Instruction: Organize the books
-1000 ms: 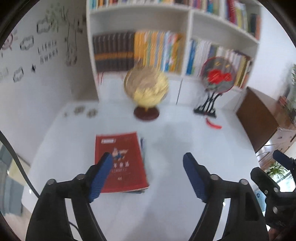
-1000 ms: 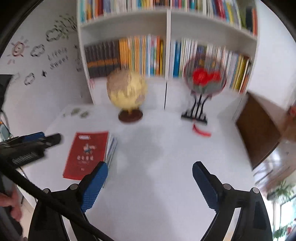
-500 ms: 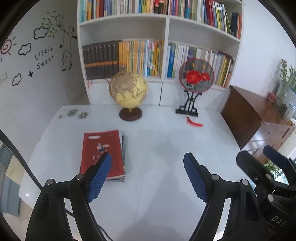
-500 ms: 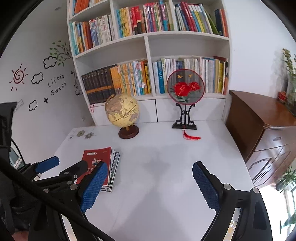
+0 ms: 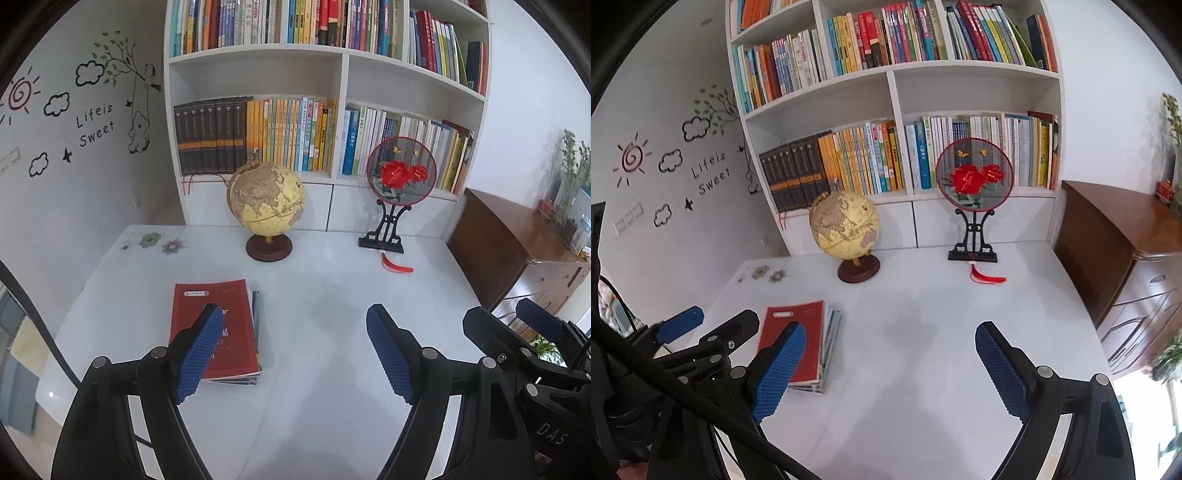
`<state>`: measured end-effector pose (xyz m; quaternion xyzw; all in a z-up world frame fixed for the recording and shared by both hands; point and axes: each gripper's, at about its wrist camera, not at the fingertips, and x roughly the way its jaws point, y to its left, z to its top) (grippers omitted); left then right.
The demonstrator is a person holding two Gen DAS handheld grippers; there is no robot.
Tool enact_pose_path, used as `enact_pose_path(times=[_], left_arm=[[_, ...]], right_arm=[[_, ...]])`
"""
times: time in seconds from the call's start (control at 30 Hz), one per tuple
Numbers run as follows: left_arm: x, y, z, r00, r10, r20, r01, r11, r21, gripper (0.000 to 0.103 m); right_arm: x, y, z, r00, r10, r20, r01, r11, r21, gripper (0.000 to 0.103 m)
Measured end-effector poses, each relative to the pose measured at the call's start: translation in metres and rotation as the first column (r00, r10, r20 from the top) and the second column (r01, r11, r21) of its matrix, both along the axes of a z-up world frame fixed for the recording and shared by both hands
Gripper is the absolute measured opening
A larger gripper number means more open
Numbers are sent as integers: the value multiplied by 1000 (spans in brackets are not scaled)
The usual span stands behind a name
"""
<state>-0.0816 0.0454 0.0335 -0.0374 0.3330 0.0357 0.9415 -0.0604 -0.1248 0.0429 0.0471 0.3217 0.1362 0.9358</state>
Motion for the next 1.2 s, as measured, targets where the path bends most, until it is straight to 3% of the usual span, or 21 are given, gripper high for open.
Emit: enact_pose_path(times=[0.3, 0.53, 1.2], left_arm=[[17, 1, -9, 999, 4, -32, -4, 1000, -7, 78], [27, 0, -20, 998, -2, -61, 0, 999, -35, 78], [41, -2, -29, 997, 10, -82, -13, 999, -42, 78]], right_arm=[[13, 5, -4, 1000, -13, 1, 13, 1000, -16, 92], [30, 4, -14, 998, -7, -59, 7, 1000, -8, 92], [49, 1, -25, 996, -9, -92, 9, 1000, -8, 92]])
